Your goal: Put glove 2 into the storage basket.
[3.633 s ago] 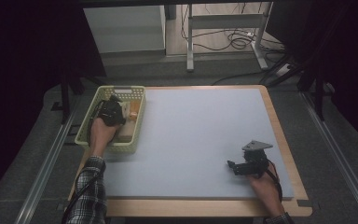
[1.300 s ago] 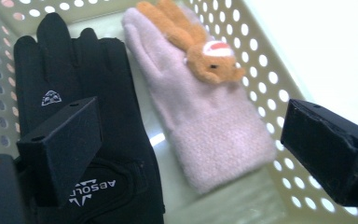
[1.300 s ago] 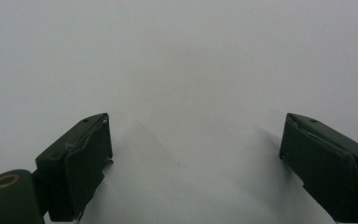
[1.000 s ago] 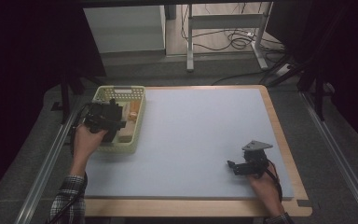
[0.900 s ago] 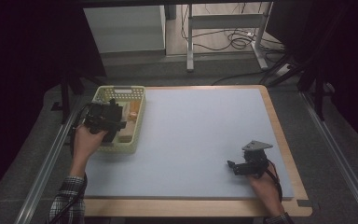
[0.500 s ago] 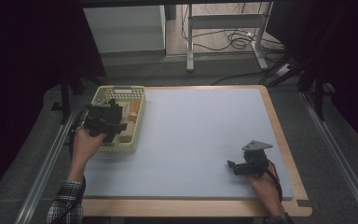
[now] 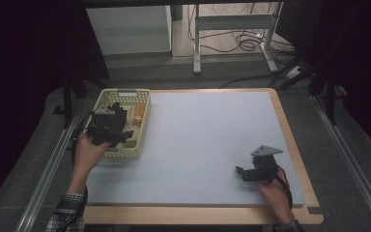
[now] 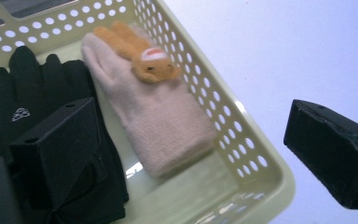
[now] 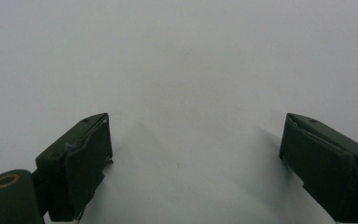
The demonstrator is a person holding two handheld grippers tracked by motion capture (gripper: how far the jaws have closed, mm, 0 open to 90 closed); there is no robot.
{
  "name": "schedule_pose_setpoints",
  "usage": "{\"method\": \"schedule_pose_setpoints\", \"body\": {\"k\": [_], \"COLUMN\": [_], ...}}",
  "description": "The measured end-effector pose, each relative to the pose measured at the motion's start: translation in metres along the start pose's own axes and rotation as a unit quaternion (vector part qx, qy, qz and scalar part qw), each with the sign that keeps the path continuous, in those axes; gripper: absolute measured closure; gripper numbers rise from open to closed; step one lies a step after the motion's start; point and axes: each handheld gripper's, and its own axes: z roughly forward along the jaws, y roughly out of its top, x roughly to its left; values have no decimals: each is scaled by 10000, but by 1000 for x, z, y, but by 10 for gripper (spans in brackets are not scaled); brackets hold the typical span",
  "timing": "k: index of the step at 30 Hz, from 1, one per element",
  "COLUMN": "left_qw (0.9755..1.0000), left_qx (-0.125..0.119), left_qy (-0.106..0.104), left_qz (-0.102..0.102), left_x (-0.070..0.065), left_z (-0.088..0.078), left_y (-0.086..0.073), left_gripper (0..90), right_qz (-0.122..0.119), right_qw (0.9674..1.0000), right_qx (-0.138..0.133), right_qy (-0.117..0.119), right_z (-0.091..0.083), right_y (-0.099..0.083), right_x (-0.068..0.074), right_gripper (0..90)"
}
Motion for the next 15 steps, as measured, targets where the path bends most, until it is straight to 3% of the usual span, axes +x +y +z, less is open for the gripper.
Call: {"method": "schedule_pose_setpoints", "body": {"k": [15], "left_qw": [9995], "left_qx": [-112], "left_qy": [-198], "left_qz": [208], "left_x": [-19], "left_z": [0], "left_y": [-5], "left_gripper": [40], "right_qz": [0], "right_qw": [10000], "right_qx": [-4], "right_qy": [-3], "right_z": [0], "right_y": [0], "right_x": [0], "right_gripper": [89]}}
